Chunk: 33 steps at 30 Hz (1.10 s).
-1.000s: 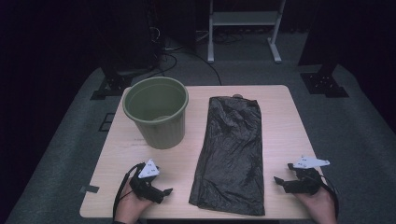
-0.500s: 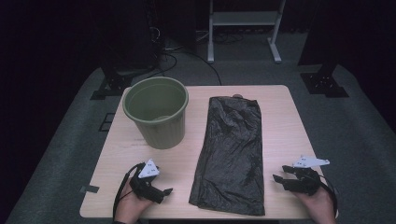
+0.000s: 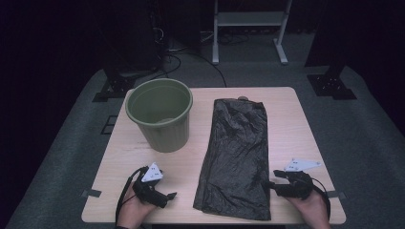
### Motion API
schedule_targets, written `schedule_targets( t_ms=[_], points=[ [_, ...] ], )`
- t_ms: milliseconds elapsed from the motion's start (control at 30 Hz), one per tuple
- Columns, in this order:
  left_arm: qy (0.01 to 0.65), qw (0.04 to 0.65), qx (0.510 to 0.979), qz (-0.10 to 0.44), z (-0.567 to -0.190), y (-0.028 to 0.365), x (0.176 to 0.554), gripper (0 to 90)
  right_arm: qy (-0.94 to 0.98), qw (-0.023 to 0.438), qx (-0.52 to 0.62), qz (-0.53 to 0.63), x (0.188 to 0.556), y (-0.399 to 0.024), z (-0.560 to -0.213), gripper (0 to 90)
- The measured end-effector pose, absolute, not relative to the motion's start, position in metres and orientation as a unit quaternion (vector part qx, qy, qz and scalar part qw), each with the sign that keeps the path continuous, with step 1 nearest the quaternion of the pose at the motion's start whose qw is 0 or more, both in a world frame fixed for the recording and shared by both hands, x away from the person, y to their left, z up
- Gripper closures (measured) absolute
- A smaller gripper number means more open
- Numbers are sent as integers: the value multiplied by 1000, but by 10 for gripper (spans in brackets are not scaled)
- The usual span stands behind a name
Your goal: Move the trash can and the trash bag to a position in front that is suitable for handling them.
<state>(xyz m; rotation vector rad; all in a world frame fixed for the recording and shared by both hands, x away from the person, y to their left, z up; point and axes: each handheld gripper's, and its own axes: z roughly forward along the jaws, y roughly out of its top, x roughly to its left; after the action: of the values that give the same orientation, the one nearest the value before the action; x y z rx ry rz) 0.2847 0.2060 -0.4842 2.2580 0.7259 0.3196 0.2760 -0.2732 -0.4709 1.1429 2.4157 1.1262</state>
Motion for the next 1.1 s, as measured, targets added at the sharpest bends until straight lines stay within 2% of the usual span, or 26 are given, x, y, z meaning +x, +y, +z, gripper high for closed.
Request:
schedule_targets(
  t_ms=[233,367,467,533,633,667,933,1100],
  points=[
    [282,365,878,124,-484,206,285,0,837,118,389,367,279,-262,-476,439],
    [282,365,878,124,-484,206,285,0,839,123,384,365,279,-260,-477,484],
    [282,365,878,124,-484,206,285,0,844,127,375,363,277,-258,-476,656],
    [282,365,878,125,-484,206,285,0,845,127,372,362,277,-258,-476,711],
    [282,365,878,124,-484,206,285,0,847,129,371,358,277,-259,-476,873],
    [283,365,878,124,-484,206,285,0,848,125,370,359,277,-260,-476,900],
    [282,365,878,124,-484,206,285,0,843,129,379,360,278,-269,-474,900],
    [282,365,878,124,-484,206,285,0,829,145,402,360,281,-289,-469,900]
  ],
)
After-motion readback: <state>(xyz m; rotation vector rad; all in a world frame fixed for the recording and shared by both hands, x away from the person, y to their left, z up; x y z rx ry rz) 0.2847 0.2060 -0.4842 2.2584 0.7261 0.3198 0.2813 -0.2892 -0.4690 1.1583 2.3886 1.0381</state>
